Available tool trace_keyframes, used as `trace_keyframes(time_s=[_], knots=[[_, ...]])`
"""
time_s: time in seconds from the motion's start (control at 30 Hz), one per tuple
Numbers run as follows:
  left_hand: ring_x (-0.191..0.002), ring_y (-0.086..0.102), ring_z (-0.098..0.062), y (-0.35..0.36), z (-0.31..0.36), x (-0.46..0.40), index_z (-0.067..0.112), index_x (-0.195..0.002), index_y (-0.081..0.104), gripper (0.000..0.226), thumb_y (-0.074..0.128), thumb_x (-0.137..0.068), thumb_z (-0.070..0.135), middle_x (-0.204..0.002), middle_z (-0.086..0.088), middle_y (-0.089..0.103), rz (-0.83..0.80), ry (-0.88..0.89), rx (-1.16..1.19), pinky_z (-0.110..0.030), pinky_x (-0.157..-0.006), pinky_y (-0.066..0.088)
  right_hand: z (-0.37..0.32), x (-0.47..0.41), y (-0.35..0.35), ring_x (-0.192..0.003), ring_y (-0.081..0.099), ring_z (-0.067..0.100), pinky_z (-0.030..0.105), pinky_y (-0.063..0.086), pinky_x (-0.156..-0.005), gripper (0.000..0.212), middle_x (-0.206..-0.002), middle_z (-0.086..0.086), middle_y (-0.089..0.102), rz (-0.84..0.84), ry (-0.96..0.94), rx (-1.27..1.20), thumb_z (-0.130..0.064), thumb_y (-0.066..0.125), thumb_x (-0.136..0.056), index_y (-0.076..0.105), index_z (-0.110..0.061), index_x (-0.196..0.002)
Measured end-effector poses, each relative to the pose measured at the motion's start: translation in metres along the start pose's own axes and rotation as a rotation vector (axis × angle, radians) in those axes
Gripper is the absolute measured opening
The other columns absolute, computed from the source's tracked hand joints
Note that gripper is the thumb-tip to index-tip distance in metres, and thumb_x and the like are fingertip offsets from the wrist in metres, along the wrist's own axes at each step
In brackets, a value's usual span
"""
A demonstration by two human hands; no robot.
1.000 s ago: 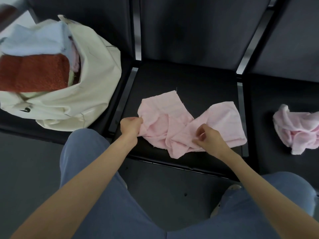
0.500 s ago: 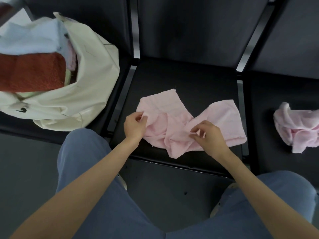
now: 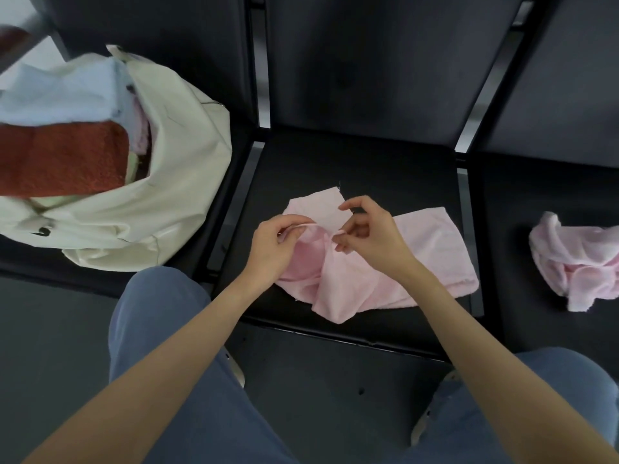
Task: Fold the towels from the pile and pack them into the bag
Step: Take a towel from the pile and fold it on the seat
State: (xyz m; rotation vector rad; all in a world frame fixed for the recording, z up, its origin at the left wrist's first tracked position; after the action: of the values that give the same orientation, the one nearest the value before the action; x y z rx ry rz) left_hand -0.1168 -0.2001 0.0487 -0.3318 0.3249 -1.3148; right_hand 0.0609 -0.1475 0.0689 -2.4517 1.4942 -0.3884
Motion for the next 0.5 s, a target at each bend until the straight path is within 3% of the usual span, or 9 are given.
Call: trace_keyframes(time_s=[0.13, 0.27, 0.4, 0.5], knots=[[-0.097, 0.064, -0.006, -0.001, 0.001, -0.001, 0.016, -0.100, 0.073, 0.021, 0.057, -0.093, 0.005, -0.096, 0.009, 0.070, 0.046, -0.063, 0.074, -0.020, -0.088, 0.049, 0.006, 0.002, 0.005, -0.065, 0.070, 0.020, 0.027, 0.059, -0.063, 0.051, -0.076, 0.010, 0.070, -0.042, 0.018, -0.009, 0.001, 0.073, -0.079, 0.050, -0.014, -0.122], [-0.089, 0.063, 0.003, -0.002, 0.002, -0.001, 0.020, -0.096, 0.071, 0.020, 0.058, -0.092, 0.005, -0.091, 0.013, 0.068, 0.072, -0.077, 0.127, -0.011, -0.081, 0.048, 0.012, 0.001, 0.013, -0.065, 0.070, 0.022, 0.028, 0.058, -0.064, 0.055, -0.075, 0.010, 0.069, -0.035, 0.000, -0.040, 0.003, 0.072, -0.080, 0.054, -0.012, -0.129], [-0.087, 0.062, 0.008, -0.003, 0.002, -0.001, 0.020, -0.095, 0.071, 0.021, 0.058, -0.092, 0.004, -0.090, 0.014, 0.068, 0.072, -0.086, 0.146, -0.009, -0.080, 0.047, 0.013, -0.007, 0.019, -0.065, 0.070, 0.021, 0.025, 0.057, -0.063, 0.048, -0.074, 0.009, 0.068, 0.026, -0.016, -0.071, 0.005, 0.069, -0.082, 0.057, -0.005, -0.127], [-0.088, 0.063, 0.004, -0.006, 0.001, -0.002, 0.017, -0.095, 0.073, 0.020, 0.059, -0.091, 0.004, -0.091, 0.010, 0.070, 0.059, -0.078, 0.123, -0.011, -0.080, 0.048, 0.010, -0.013, 0.020, -0.066, 0.070, 0.019, 0.022, 0.057, -0.063, 0.028, -0.076, 0.013, 0.070, 0.041, -0.006, -0.092, 0.005, 0.066, -0.084, 0.067, -0.001, -0.111]])
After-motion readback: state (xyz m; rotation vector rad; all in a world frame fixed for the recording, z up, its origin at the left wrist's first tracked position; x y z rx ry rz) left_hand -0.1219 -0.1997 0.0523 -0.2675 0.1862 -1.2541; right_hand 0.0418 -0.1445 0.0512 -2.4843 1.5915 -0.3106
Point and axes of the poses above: each hand's wrist, its own x-axis away from the middle knuckle, its own y-axis out of the palm, z = x × y, the point moved 2 cm from there along -x, towards the middle knuckle
